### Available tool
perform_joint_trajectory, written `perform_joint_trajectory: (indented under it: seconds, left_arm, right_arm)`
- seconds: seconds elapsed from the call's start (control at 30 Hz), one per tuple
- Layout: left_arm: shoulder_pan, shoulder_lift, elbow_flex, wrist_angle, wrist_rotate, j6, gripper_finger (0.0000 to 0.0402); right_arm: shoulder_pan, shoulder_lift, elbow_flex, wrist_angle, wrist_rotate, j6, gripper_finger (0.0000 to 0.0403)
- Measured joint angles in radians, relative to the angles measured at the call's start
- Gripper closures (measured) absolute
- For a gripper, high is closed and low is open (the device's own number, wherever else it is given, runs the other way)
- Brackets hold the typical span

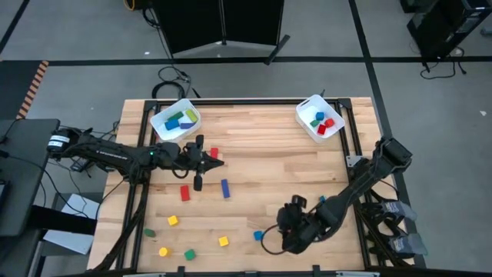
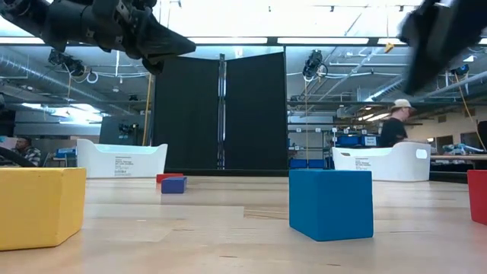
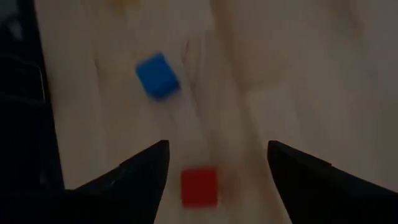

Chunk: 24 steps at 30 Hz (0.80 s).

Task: Sort blocks by size
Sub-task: Put the small red block into the right white bin

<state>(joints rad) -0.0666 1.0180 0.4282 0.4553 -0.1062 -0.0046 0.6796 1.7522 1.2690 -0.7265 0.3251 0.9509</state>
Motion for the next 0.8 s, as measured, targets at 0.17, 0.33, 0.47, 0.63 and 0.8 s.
perform_joint_trajectory:
  seconds: [0.17, 0.33, 0.47, 0.63, 0.8]
  left_arm:
    - [0.001, 0.0, 0.0, 0.003, -0.008, 0.028, 0.0392]
    - [0.001, 0.0, 0.0, 0.004, -0.016, 0.03, 0.0392]
    - [0.001, 0.0, 0.001, 0.004, -0.017, 0.03, 0.0392]
    - [0.001, 0.0, 0.001, 0.003, -0.018, 0.031, 0.0392]
    - [0.001, 0.001, 0.002, 0.003, -0.023, 0.054, 0.0392]
  right_arm:
    - [0.044, 0.015, 0.0, -0.045, -0.046, 0.127, 0.0116]
    - [0.068, 0.024, 0.001, -0.04, -0.038, 0.161, 0.0116]
    - [0.069, 0.053, 0.001, -0.039, -0.034, 0.147, 0.0115]
    - [0.058, 0.101, 0.001, -0.033, -0.03, 0.121, 0.0115]
    - [0.051, 0.14, 0.001, 0.0, -0.012, 0.12, 0.0115]
